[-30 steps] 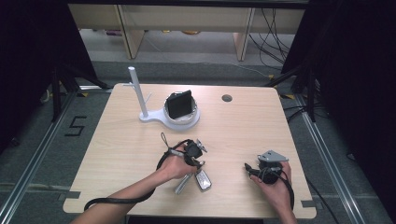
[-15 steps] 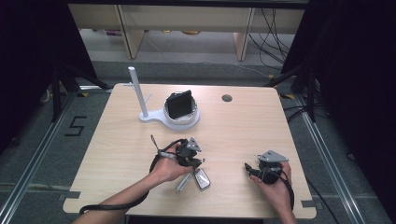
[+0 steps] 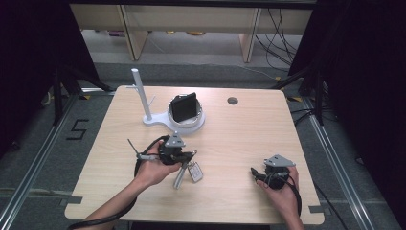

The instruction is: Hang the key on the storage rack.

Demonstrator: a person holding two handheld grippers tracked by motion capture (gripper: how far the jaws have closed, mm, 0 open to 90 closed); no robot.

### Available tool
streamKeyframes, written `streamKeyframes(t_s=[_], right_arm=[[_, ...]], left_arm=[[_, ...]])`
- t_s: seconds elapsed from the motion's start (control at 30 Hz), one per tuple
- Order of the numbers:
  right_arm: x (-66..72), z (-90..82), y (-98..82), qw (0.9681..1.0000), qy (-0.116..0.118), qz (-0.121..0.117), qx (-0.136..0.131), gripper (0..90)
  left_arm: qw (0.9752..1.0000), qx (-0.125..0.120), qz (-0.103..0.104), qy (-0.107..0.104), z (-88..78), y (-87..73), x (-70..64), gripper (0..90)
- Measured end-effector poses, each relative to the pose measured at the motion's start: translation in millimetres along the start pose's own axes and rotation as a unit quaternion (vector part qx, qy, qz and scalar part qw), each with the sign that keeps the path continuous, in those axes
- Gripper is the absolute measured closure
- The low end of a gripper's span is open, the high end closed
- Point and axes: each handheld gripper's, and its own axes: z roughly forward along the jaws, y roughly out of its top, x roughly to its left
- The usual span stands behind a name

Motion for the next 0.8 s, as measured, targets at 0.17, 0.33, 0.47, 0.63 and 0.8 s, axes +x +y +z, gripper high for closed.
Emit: streamKeyframes(t_s=[0.17,0.33,0.47,0.63,0.8], right_arm=[[2.4,-0.2,-0.5,0.9999,-0.001,0.016,0.002,35.9],[0.9,-0.1,-0.3,1.0000,-0.006,0.006,-0.002,35.9],[0.8,-0.1,-0.4,1.0000,-0.006,0.007,-0.002,35.9],[0.9,-0.1,-0.4,1.0000,-0.006,0.006,-0.002,35.9],[0.8,-0.1,-0.4,0.9999,-0.007,0.007,-0.002,36.0]], left_arm=[[0.9996,-0.012,-0.002,0.025,-15.4,-1.4,14.0,86.7],[0.9983,-0.021,-0.014,0.053,-28.2,-4.5,28.0,86.7],[0.9964,-0.032,-0.029,0.073,-39.6,-8.0,40.7,86.7],[0.9910,-0.053,-0.053,0.111,-58.4,-12.5,59.6,86.7],[0.9829,-0.056,-0.074,0.159,-80.1,-16.6,81.9,86.7]])
